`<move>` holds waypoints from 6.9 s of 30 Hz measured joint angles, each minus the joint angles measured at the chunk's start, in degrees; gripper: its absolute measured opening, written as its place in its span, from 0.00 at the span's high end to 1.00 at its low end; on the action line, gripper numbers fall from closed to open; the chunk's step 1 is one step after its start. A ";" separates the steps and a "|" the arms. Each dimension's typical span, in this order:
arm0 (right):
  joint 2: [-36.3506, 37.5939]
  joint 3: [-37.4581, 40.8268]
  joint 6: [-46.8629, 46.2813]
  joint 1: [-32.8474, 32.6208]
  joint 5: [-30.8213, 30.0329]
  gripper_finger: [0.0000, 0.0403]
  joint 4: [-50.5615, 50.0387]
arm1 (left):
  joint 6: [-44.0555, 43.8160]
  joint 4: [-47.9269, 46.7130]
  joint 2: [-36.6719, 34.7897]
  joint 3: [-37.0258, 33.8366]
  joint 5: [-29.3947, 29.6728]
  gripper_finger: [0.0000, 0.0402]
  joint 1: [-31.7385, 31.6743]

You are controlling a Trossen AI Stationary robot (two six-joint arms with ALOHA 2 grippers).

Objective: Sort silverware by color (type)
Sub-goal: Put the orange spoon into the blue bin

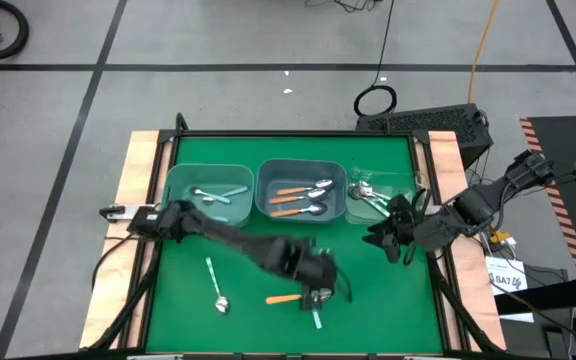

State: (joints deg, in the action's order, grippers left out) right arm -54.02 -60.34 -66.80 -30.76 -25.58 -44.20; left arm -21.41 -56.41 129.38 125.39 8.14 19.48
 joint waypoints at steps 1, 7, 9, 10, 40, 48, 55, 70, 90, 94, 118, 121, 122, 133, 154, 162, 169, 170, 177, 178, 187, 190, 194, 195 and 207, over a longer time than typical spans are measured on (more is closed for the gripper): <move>-0.28 0.00 -0.78 -0.58 -0.04 0.54 -0.14 | -2.16 0.58 0.11 -1.34 0.41 0.71 1.53; -2.28 0.00 -1.54 -3.93 -1.46 0.54 -1.04 | -12.80 0.38 -0.46 -7.61 4.85 0.71 9.81; -2.90 0.00 -1.56 -4.71 -1.38 0.54 -1.41 | -14.74 0.12 -0.65 -8.03 4.91 0.71 11.63; -3.18 0.00 -1.56 -5.13 -1.41 0.54 -1.41 | -15.19 0.50 -0.92 -8.00 4.94 0.71 12.12; -0.89 0.00 0.19 -12.85 -3.48 0.54 -17.86 | -0.53 6.21 -31.94 -42.30 -12.84 0.71 -9.68; -0.92 -0.02 -0.47 -12.85 -8.91 0.54 -16.34 | -12.82 17.67 -37.72 -50.17 -7.42 0.71 -4.65; -1.71 0.00 -2.02 -12.79 -7.92 0.54 -14.32 | -6.13 18.81 -33.73 -50.19 -1.05 0.71 1.82; -5.87 -0.02 -0.03 -12.70 -6.74 0.54 -9.23 | -14.95 30.88 -28.16 -51.84 6.98 0.71 10.60; -14.41 -0.02 -7.15 -12.70 -9.03 0.54 -0.90 | -18.41 44.32 -24.52 -54.83 10.01 0.71 12.57; -14.45 -0.02 -7.15 -12.68 -9.03 0.54 -0.37 | -17.94 43.06 -24.52 -54.83 9.98 0.71 11.74; -14.47 -0.02 -7.68 -11.21 -14.83 0.54 0.33 | -11.93 50.58 -17.08 -54.69 6.76 0.42 10.61; -14.47 -0.02 -10.90 -10.86 -14.78 0.54 0.67 | -12.06 51.34 -16.50 -54.85 6.27 0.42 10.63; -14.47 -0.02 -11.36 -10.86 -14.78 0.54 0.74 | -12.39 52.36 -16.25 -54.78 6.08 0.42 10.63; -14.47 -0.02 -14.55 -10.88 -14.74 0.54 4.68 | -10.64 53.53 -16.08 -54.78 5.62 0.42 10.65; -23.73 -0.02 -26.32 -10.97 -8.56 0.54 16.97 | -11.05 52.67 -16.08 -54.78 8.22 0.42 11.09; -24.85 -0.02 -27.94 -10.97 -8.55 0.54 17.22 | -6.31 51.82 -16.08 -54.78 8.48 0.42 11.09; -24.24 -0.02 -27.00 -12.60 -7.17 0.54 17.29 | -6.05 52.12 -16.08 -54.78 8.48 0.42 11.09; -24.24 -0.02 -26.98 -12.88 -7.15 0.54 17.29 | -6.07 52.23 -16.08 -54.78 8.47 0.42 11.09; -24.20 -0.02 -27.01 -14.23 -7.15 0.54 17.50 | -6.72 56.98 -16.10 -54.78 8.44 0.42 11.35; -24.20 -0.02 -27.00 -14.34 -7.15 0.54 17.67 | -6.40 56.63 -16.10 -54.78 8.44 0.42 11.37; -27.42 -0.02 -24.98 -14.27 -7.56 0.54 18.83 | -11.05 52.41 -12.49 -55.03 9.59 0.42 10.92; -29.66 0.00 -25.31 -14.25 -7.35 0.54 20.92 | -11.90 55.16 -12.58 -54.73 10.04 0.43 11.15; -32.93 0.00 -25.27 -14.25 -7.35 0.54 27.94 | -10.62 55.06 -12.21 -54.79 10.06 0.48 11.46; -33.75 0.00 -25.19 -14.25 -7.35 0.54 29.51 | -10.15 54.98 -12.21 -54.81 10.06 0.50 11.40; -37.95 -0.01 -27.06 -15.28 -7.16 0.54 39.85 | -8.63 55.79 -9.70 -54.74 9.66 0.69 10.70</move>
State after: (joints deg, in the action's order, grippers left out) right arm -91.97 -60.34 -93.86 -46.04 -32.74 -4.35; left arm -30.05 -0.62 119.67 70.65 17.80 30.17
